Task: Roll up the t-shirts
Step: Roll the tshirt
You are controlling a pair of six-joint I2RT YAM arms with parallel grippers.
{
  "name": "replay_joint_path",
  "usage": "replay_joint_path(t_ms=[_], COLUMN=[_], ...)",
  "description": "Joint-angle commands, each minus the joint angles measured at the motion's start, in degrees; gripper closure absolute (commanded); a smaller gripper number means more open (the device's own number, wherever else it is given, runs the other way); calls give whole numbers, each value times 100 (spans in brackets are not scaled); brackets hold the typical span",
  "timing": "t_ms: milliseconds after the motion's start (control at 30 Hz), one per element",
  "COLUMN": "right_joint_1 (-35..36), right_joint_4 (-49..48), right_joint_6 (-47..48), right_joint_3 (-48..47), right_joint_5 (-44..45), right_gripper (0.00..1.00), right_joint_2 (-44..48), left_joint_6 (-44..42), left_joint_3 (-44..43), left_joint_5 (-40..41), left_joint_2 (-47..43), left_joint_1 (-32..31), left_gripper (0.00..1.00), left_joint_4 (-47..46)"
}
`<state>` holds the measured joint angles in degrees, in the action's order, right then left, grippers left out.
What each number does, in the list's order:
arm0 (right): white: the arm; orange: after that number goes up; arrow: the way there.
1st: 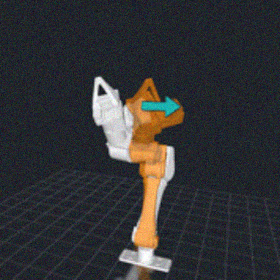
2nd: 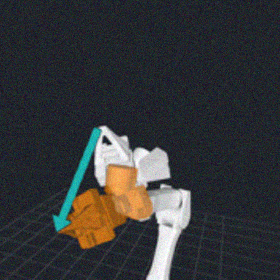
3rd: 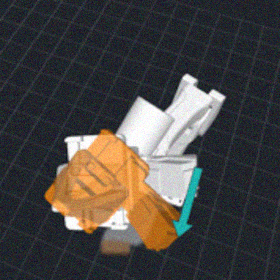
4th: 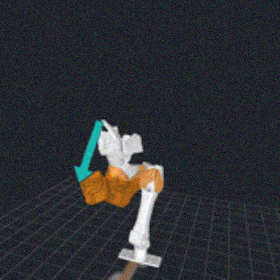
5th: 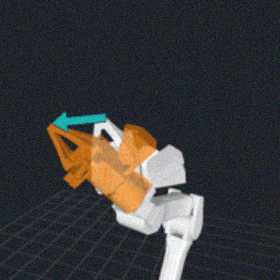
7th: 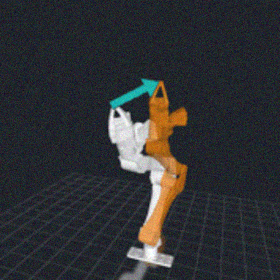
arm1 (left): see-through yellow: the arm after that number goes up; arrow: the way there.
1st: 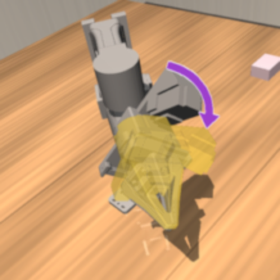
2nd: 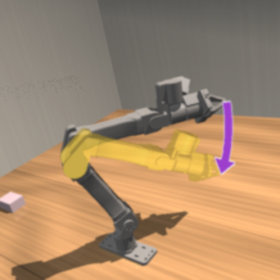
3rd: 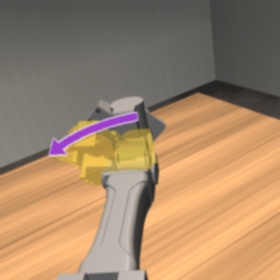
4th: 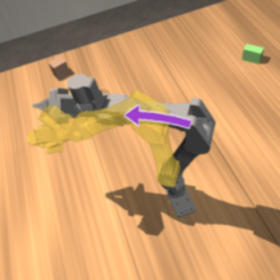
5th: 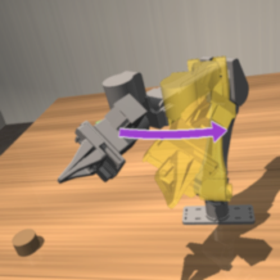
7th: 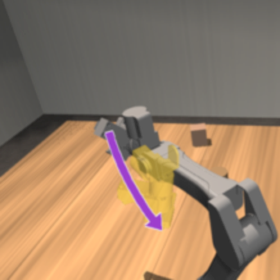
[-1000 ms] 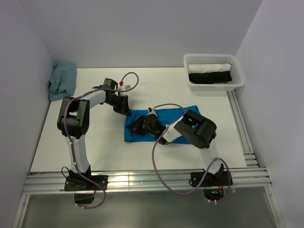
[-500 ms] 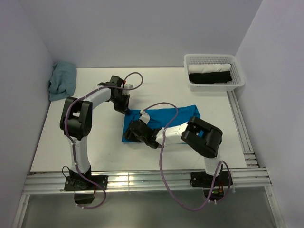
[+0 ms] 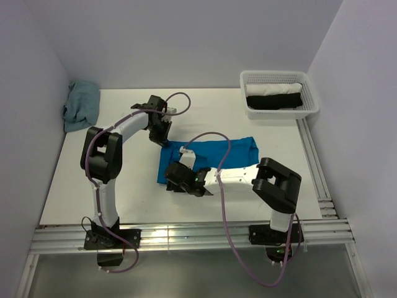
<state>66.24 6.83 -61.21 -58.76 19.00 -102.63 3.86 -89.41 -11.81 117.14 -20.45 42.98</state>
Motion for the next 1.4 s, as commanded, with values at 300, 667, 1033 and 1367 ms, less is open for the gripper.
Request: replay_joint_path(t_ms=[300, 667, 1033, 1367], right_joint_1=[-612, -691, -612, -524], right_joint_4=[1161, 1883, 2182, 2885], right_joint_6=[1006, 988, 856, 874], right_joint_3=[-2443, -4082, -4257, -4758], right_joint_5=[973, 1290, 1132, 1237], right_gripper=[46, 47, 48, 47], right_joint_2=[-634, -2226, -2691, -3079], left_joint_6=[-122, -78, -87, -175], left_joint_3=[-384, -622, -701, -868], left_joint_5=[381, 320, 241, 66], left_joint_2=[168, 327, 362, 371], left_joint_1=[-91, -109, -117, -117], left_gripper=[100, 100, 100, 67], left_joint_4=[237, 378, 457, 597])
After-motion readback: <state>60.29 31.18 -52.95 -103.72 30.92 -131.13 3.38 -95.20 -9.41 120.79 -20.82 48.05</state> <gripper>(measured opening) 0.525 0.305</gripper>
